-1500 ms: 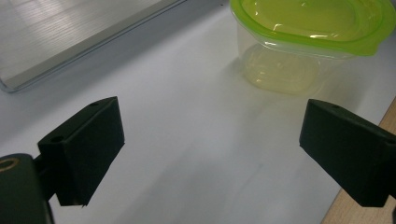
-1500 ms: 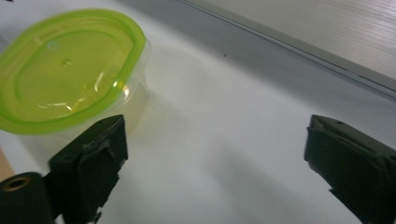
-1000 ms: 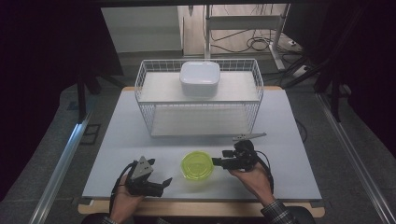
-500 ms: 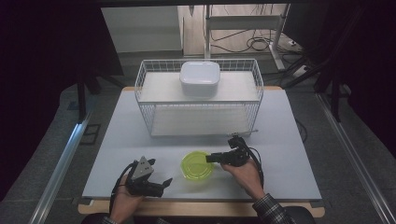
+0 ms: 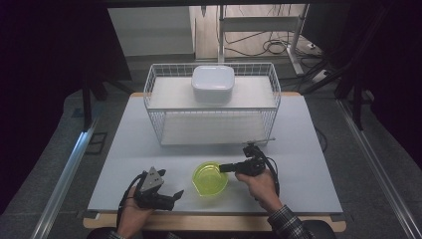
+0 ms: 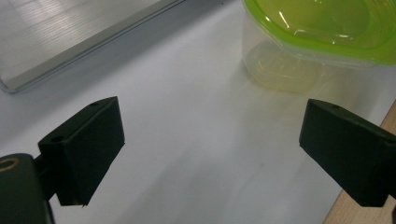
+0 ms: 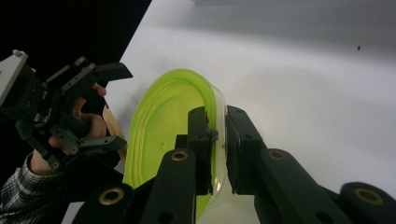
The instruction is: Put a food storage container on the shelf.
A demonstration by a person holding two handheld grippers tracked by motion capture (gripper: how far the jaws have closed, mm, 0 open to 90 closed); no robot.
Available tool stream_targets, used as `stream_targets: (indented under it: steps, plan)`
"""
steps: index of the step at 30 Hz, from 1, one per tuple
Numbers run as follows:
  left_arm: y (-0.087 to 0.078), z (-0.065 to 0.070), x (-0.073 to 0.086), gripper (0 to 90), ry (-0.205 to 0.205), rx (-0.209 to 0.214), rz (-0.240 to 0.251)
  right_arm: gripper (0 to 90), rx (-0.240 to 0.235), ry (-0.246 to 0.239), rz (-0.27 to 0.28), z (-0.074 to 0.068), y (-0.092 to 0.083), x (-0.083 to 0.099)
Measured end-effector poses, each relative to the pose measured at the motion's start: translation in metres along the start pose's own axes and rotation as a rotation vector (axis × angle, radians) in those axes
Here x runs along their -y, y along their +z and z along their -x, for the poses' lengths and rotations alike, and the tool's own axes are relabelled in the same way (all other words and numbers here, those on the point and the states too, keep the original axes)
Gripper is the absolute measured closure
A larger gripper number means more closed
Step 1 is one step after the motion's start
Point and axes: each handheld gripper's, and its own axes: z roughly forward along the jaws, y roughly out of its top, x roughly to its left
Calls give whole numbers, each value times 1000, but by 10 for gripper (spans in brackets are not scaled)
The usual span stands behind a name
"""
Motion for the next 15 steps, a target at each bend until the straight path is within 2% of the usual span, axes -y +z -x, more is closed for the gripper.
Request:
stream_targets:
  steps: [10,15]
  plan:
    - [-1,-1,0,65,-4,-5,5,814,-25,-19,54,-9,-13,-6]
    - [-3,-4,0,65,-22,-8,16,814,-33,-28,83,-13,-23,-12]
